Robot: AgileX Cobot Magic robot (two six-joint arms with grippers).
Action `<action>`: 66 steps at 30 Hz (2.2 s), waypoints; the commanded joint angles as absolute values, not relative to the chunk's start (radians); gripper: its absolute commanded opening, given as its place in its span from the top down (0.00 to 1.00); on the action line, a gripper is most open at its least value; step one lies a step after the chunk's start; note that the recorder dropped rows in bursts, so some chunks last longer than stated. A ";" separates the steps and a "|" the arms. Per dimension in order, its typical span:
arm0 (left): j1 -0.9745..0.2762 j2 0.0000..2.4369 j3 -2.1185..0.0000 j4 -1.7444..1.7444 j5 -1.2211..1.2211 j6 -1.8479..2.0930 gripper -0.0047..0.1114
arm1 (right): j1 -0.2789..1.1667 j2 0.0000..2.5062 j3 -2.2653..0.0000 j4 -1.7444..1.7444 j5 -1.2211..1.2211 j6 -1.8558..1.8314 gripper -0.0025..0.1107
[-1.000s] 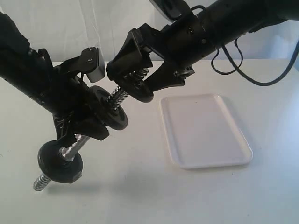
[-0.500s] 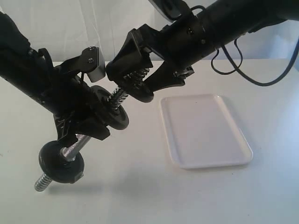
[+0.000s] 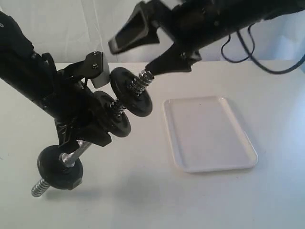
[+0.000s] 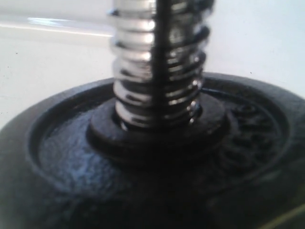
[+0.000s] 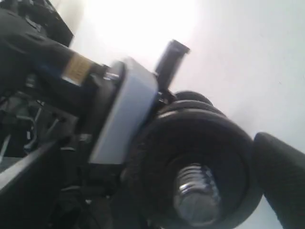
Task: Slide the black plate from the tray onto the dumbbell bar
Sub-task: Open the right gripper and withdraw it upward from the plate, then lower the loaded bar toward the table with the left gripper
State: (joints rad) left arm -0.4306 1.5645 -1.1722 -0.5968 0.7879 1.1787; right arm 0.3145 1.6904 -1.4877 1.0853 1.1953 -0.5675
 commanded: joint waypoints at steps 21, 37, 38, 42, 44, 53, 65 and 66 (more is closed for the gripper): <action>-0.431 1.323 -1.199 -0.712 0.512 1.016 0.96 | 0.154 1.615 -1.523 0.938 1.221 -0.603 0.05; -0.431 1.332 -1.199 -0.435 0.430 0.671 0.96 | 0.190 1.638 -1.523 0.542 1.188 -0.441 0.05; -0.426 1.337 -1.199 -0.423 0.433 0.655 0.96 | 0.190 1.643 -1.523 0.530 1.184 -0.426 0.05; -0.402 1.365 -1.199 -0.380 0.440 0.589 0.96 | 0.190 1.675 -1.523 0.488 1.184 -0.413 0.05; -0.388 1.375 -1.199 -0.380 0.440 0.575 0.96 | 0.190 1.688 -1.523 0.488 1.186 -0.403 0.05; -0.380 1.385 -1.199 -0.373 0.440 0.575 0.96 | 0.190 1.775 -1.523 0.490 1.221 -0.360 0.38; -0.380 1.387 -1.199 -0.373 0.452 0.514 0.96 | 0.190 1.744 -1.523 0.375 1.221 -0.300 0.98; -0.380 1.387 -1.199 -0.373 0.452 0.502 0.96 | 0.190 1.724 -1.523 0.375 1.221 -0.302 0.98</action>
